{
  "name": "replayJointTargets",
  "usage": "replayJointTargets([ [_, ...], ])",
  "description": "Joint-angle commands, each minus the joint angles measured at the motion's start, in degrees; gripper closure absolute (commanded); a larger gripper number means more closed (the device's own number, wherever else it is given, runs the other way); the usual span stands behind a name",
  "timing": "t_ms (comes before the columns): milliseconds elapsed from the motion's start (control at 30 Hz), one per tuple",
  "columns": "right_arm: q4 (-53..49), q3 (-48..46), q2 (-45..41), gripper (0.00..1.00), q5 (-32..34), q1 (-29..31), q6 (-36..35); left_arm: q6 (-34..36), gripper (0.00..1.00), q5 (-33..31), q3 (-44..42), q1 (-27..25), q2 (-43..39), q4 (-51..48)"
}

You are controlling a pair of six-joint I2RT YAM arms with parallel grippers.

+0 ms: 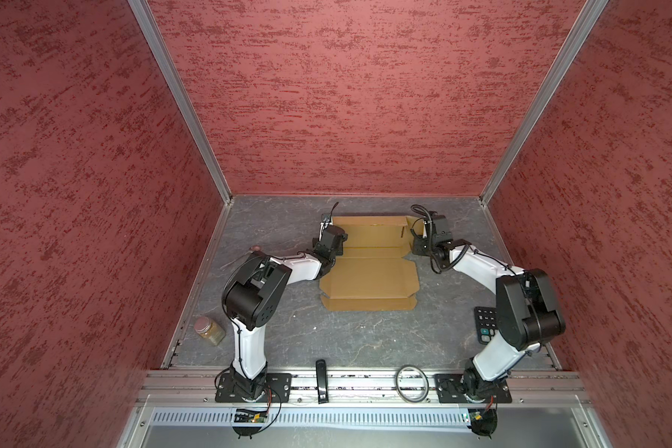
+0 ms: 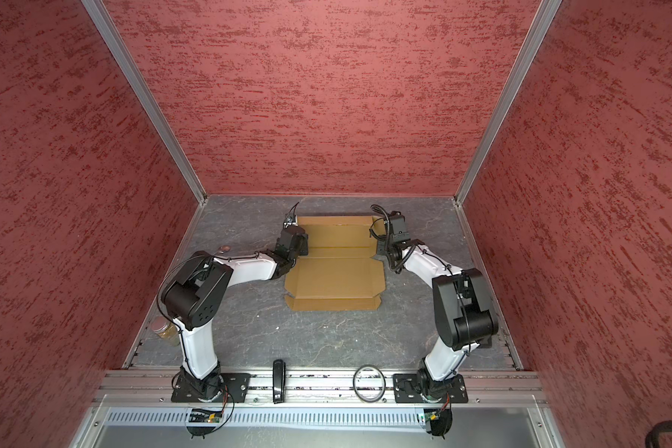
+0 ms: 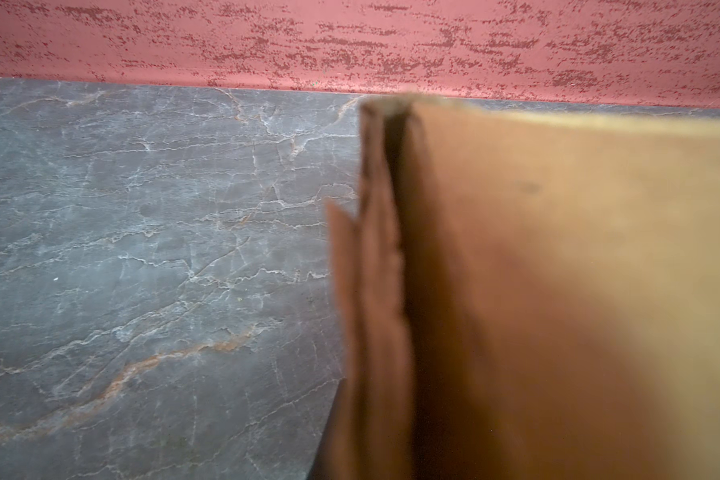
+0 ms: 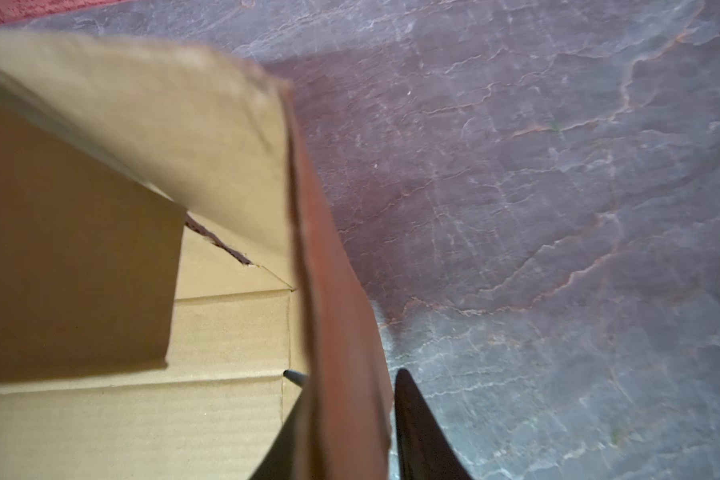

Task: Fold the paper box

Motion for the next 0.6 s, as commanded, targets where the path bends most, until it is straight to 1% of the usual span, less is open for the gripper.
replayJointTargets([
  [0, 2.6, 0.8, 0.4, 0.74, -1.4, -0.3, -0.5, 0.7, 0.99, 0.4, 0.4, 0.0, 2.9, -4.6],
  [267, 2.4, 1.2, 0.0, 0.85, -3.3, -0.3, -1.7, 0.8, 1.0, 0.3, 0.7, -0.1, 3.0, -4.8],
  [567, -0.1, 1.6, -1.9, 0.89, -7.5, -0.3, -1.9, 1.4, 0.99, -0.3, 1.1, -0.5, 3.3, -5.1],
])
